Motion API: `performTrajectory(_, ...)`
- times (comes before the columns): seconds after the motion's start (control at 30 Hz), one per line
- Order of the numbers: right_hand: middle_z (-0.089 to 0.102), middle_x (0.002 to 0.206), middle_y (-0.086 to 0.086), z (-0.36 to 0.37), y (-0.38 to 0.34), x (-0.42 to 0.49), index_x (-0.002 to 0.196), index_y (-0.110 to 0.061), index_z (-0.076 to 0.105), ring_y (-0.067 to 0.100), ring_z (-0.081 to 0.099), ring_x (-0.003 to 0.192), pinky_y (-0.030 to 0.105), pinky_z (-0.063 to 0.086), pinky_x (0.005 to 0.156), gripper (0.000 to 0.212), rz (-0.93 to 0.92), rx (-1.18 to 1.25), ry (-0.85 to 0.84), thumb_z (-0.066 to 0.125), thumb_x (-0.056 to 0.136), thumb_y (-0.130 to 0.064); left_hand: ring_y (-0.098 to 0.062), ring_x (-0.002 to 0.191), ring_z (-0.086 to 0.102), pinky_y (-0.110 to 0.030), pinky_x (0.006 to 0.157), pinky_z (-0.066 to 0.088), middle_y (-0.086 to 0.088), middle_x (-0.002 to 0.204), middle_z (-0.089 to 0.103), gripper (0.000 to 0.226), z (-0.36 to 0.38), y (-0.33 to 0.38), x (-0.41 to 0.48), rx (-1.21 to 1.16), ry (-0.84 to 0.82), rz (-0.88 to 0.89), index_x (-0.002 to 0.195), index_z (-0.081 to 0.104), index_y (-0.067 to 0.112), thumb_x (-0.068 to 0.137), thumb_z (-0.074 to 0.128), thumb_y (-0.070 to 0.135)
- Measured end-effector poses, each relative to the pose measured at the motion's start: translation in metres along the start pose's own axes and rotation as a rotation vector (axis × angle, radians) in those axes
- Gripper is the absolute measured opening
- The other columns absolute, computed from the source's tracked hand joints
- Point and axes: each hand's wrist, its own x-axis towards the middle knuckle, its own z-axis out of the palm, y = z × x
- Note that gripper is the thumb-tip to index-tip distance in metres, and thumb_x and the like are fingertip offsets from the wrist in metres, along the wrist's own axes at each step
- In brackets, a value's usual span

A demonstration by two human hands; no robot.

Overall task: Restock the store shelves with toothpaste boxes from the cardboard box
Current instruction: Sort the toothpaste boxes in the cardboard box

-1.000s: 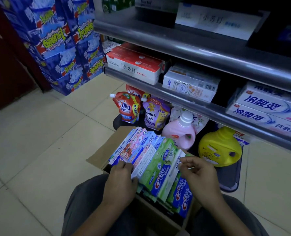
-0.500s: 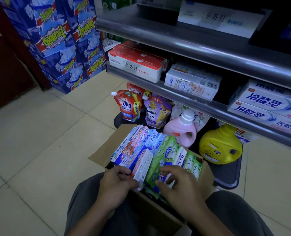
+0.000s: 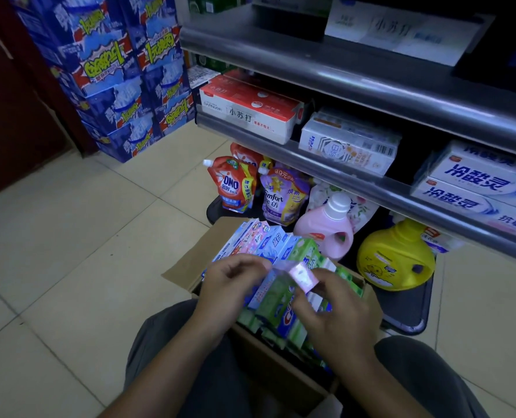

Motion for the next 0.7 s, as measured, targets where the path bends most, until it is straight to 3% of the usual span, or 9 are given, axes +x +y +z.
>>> performTrajectory(0.03, 0.072, 0.081, -0.013, -0.004, -0.002, 0.004, 0.093, -0.031, 0.066, -0.005, 0.065, 0.077, 0.002, 0.040, 0.069, 0.020, 0.114, 0.081, 0.023, 0.067, 0.074, -0.037, -0.005, 0.071, 0.066, -0.017, 0.062, 0.049, 0.003, 0.080, 0.075, 0.006, -0.005, -0.006, 0.012, 0.058, 0.082, 0.018, 0.083, 0.080, 0.024, 0.087, 0.077, 0.022)
performTrajectory(0.1, 0.073, 0.077, -0.016, -0.007, 0.003, 0.011, 0.090, -0.035, 0.067, -0.005, 0.067, 0.069, 0.017, 0.049, 0.065, 0.023, 0.350, 0.279, 0.043, 0.070, 0.069, -0.044, -0.011, 0.079, 0.068, -0.023, 0.065, 0.048, 0.008, 0.086, 0.074, 0.006, -0.019, -0.021, 0.036, 0.327, 0.222, 0.022, 0.090, 0.075, 0.025, 0.088, 0.078, 0.029)
performTrajectory(0.2, 0.076, 0.077, -0.007, -0.017, 0.011, 0.020, 0.090, -0.031, 0.070, 0.012, 0.073, 0.073, 0.047, 0.059, 0.073, 0.034, 0.543, 0.344, 0.043, 0.074, 0.064, -0.052, -0.017, 0.097, 0.065, -0.031, 0.077, 0.049, 0.009, 0.110, 0.068, 0.039, -0.039, -0.050, 0.060, 0.832, 0.106, 0.017, 0.112, 0.064, 0.028, 0.081, 0.075, 0.049)
performTrajectory(0.3, 0.077, 0.083, 0.009, -0.020, 0.018, 0.024, 0.088, -0.028, 0.072, 0.027, 0.076, 0.082, 0.047, 0.061, 0.080, 0.037, 0.598, 0.455, 0.081, 0.077, 0.059, -0.051, -0.025, 0.115, 0.058, -0.040, 0.095, 0.050, 0.001, 0.125, 0.062, 0.065, -0.042, -0.070, 0.066, 0.997, -0.038, 0.019, 0.130, 0.058, 0.022, 0.080, 0.071, 0.062)
performTrajectory(0.4, 0.075, 0.084, 0.018, -0.018, 0.017, 0.028, 0.081, -0.019, 0.073, 0.044, 0.073, 0.093, 0.057, 0.058, 0.090, 0.039, 0.691, 0.602, 0.135, 0.084, 0.054, -0.045, -0.022, 0.112, 0.057, -0.038, 0.091, 0.051, 0.002, 0.121, 0.064, 0.063, -0.036, -0.079, 0.061, 0.991, 0.086, 0.074, 0.127, 0.061, 0.024, 0.077, 0.074, 0.060)
performTrajectory(0.5, 0.075, 0.082, 0.020, -0.018, 0.016, 0.029, 0.077, -0.015, 0.074, 0.045, 0.071, 0.096, 0.055, 0.058, 0.091, 0.032, 0.717, 0.668, 0.161, 0.087, 0.055, -0.035, -0.022, 0.105, 0.058, -0.039, 0.082, 0.054, 0.004, 0.114, 0.064, 0.046, -0.027, -0.082, 0.051, 1.005, 0.167, 0.156, 0.117, 0.062, 0.025, 0.081, 0.074, 0.051)
performTrajectory(0.57, 0.076, 0.084, 0.021, -0.020, 0.015, 0.030, 0.078, -0.012, 0.072, 0.047, 0.071, 0.097, 0.050, 0.061, 0.088, 0.017, 0.728, 0.723, 0.163, 0.087, 0.070, -0.015, -0.023, 0.095, 0.061, -0.039, 0.073, 0.054, 0.004, 0.104, 0.062, 0.029, -0.025, -0.081, 0.045, 0.993, 0.196, 0.218, 0.102, 0.062, 0.024, 0.088, 0.068, 0.048)
performTrajectory(0.63, 0.076, 0.088, 0.023, -0.023, 0.015, 0.032, 0.087, -0.006, 0.067, 0.044, 0.073, 0.097, 0.040, 0.064, 0.079, 0.015, 0.749, 0.802, 0.180, 0.076, 0.082, 0.004, -0.021, 0.086, 0.061, -0.036, 0.065, 0.050, 0.007, 0.096, 0.060, 0.027, -0.027, -0.077, 0.043, 0.967, 0.228, 0.279, 0.086, 0.057, 0.024, 0.093, 0.063, 0.050)
performTrajectory(0.7, 0.076, 0.092, 0.025, -0.029, 0.015, 0.036, 0.096, -0.003, 0.062, 0.042, 0.074, 0.096, 0.034, 0.063, 0.073, 0.019, 0.741, 0.863, 0.191, 0.068, 0.086, 0.011, -0.013, 0.087, 0.063, -0.030, 0.067, 0.048, 0.014, 0.100, 0.065, 0.022, -0.031, -0.068, 0.043, 0.860, 0.262, 0.356, 0.093, 0.065, 0.026, 0.095, 0.063, 0.048)
